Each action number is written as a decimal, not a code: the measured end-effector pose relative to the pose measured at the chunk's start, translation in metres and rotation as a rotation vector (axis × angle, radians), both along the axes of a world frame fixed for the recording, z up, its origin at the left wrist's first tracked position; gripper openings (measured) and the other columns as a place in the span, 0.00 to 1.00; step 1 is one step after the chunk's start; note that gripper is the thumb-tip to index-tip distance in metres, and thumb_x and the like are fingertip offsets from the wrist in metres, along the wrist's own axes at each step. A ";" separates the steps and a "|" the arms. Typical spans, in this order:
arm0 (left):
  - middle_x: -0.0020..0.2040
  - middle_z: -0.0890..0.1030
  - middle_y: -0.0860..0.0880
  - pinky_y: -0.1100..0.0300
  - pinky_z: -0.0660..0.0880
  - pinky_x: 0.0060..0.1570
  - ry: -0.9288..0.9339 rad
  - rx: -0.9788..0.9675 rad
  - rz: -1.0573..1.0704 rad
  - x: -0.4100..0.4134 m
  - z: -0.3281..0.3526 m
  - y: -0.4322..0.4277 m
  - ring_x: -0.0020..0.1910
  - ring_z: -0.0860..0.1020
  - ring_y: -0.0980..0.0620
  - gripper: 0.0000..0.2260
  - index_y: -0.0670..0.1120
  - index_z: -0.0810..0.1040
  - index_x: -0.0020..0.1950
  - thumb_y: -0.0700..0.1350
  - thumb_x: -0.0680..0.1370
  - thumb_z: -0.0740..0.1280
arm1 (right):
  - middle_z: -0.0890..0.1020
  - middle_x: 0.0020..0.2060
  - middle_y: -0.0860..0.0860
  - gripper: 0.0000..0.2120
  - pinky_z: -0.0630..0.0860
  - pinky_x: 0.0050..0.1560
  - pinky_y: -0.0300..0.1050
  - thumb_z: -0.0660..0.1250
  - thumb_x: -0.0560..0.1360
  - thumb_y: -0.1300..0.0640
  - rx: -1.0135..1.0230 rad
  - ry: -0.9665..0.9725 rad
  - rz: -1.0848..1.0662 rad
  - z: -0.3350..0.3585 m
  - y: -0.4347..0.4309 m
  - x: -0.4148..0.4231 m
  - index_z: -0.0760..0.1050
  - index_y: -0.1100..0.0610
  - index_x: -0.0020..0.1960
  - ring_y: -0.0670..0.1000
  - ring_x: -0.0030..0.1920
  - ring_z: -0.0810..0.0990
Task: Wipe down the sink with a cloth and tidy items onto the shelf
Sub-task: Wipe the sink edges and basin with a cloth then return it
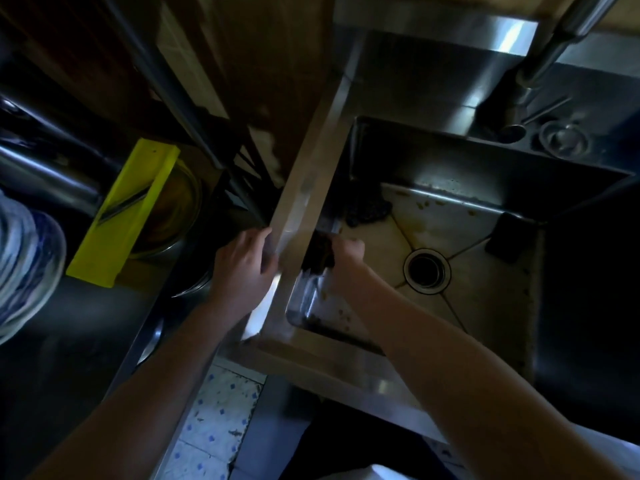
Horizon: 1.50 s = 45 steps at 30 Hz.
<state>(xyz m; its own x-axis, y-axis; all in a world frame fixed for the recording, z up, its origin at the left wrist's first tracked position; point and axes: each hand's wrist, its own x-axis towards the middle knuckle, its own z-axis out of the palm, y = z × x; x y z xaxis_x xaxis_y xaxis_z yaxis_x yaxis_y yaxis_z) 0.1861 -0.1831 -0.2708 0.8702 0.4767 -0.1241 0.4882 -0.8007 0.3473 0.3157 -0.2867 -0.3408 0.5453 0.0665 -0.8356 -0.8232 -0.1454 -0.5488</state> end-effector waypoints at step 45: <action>0.74 0.61 0.40 0.43 0.62 0.67 -0.018 -0.013 -0.070 0.103 -0.025 0.019 0.70 0.63 0.38 0.23 0.50 0.63 0.72 0.47 0.77 0.62 | 0.77 0.37 0.57 0.09 0.74 0.34 0.47 0.57 0.80 0.60 0.285 0.006 -0.161 -0.009 0.053 0.133 0.74 0.59 0.46 0.57 0.35 0.77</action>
<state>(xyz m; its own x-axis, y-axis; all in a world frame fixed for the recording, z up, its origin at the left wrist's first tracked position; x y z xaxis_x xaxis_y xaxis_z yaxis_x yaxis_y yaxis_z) 0.2887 -0.1643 -0.2961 0.9037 0.4128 -0.1135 0.4243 -0.8283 0.3660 0.4491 -0.2342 -0.3499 0.5633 0.2118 -0.7986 -0.8262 0.1456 -0.5442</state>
